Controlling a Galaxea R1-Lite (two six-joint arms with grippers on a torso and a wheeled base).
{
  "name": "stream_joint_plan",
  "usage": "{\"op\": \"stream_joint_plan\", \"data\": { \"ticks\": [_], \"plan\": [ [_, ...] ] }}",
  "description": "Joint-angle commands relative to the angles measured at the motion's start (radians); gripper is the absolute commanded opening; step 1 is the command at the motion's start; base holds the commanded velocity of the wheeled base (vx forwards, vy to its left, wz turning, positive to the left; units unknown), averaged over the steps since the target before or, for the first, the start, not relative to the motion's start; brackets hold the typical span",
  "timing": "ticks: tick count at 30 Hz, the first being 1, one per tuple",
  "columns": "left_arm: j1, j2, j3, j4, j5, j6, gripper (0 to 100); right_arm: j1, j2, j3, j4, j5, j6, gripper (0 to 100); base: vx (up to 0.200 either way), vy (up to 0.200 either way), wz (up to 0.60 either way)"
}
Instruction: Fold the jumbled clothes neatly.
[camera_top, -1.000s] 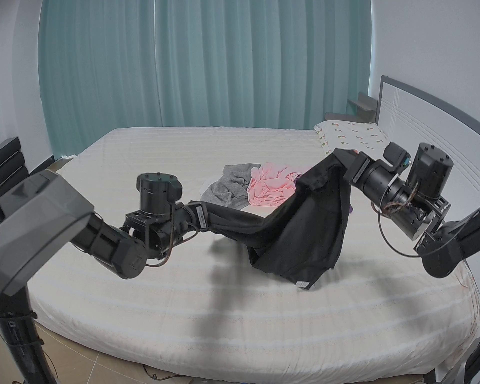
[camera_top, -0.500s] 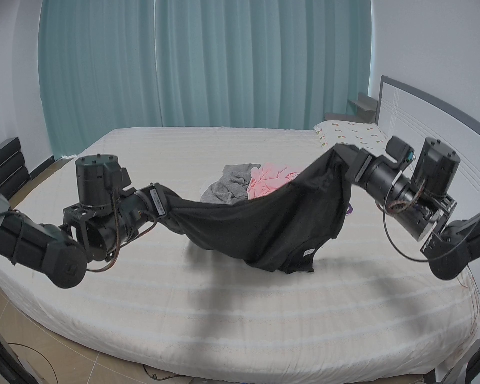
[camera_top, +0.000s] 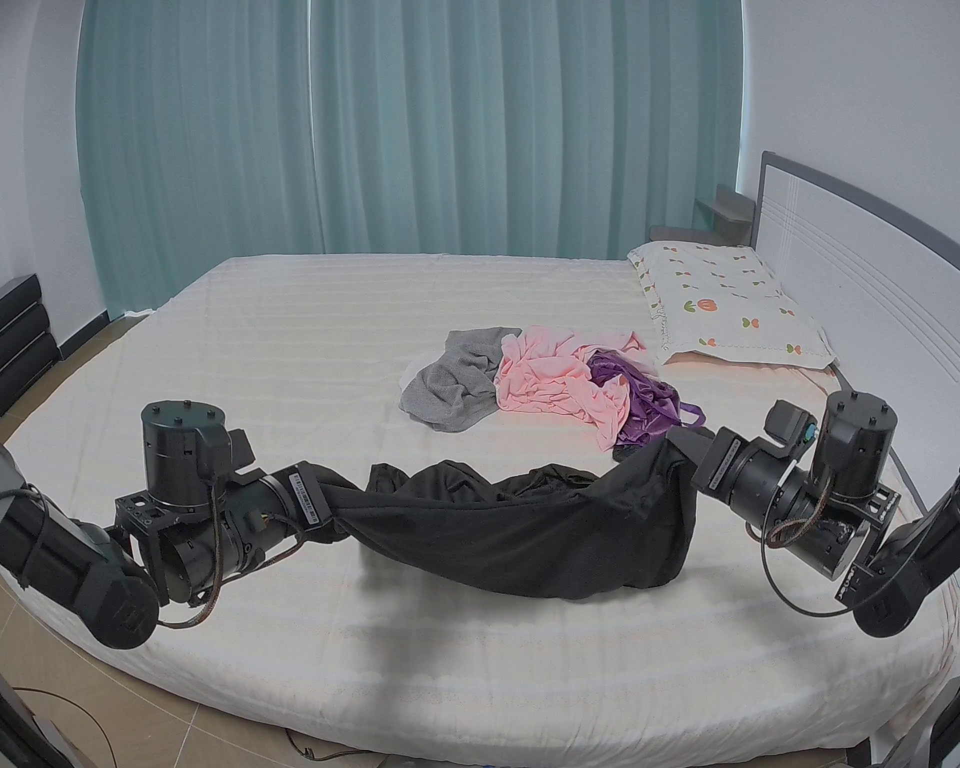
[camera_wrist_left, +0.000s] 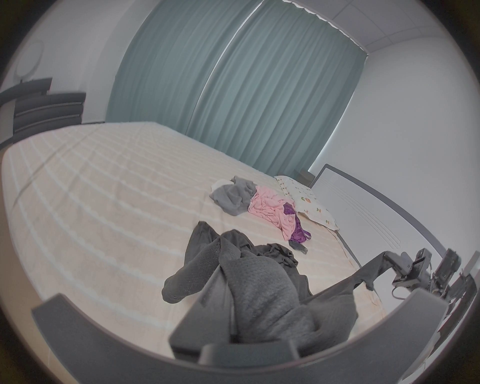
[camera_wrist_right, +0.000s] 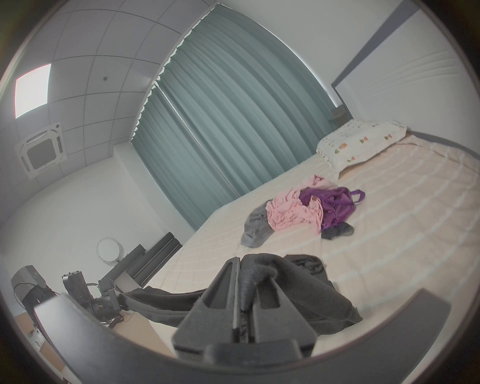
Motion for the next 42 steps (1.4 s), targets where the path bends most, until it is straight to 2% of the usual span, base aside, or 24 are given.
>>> {"op": "stream_joint_plan", "data": {
  "ticks": [1,10,19,25,31,37,42],
  "plan": [
    [-0.003,0.036,0.016,-0.001,-0.01,-0.017,0,0.0,0.028,0.039,-0.01,-0.003,0.008,0,0.0,0.0,0.0],
    [-0.003,0.048,0.043,-0.029,-0.006,-0.02,0,0.005,0.039,0.06,-0.015,-0.009,0.007,0,0.0,0.0,0.0],
    [-0.003,0.049,0.039,-0.064,-0.007,-0.02,0,0.008,0.04,0.074,-0.05,-0.007,0.002,0,-0.2,0.0,0.0],
    [-0.004,0.052,0.042,-0.077,-0.01,-0.019,0,0.008,0.043,0.074,-0.05,-0.007,0.0,0,0.0,0.0,0.0],
    [-0.003,0.076,0.019,-0.152,-0.003,-0.016,0,0.014,0.055,0.074,-0.05,-0.007,0.0,0,0.0,0.0,0.0],
    [0.008,0.059,0.025,-0.135,0.011,0.001,0,0.014,0.06,0.073,-0.048,-0.001,-0.003,0,0.0,0.0,0.0],
    [0.005,0.02,0.094,-0.143,0.017,0.073,0,0.016,0.092,0.06,-0.05,-0.001,-0.003,0,0.0,0.0,0.0]
  ]
}}
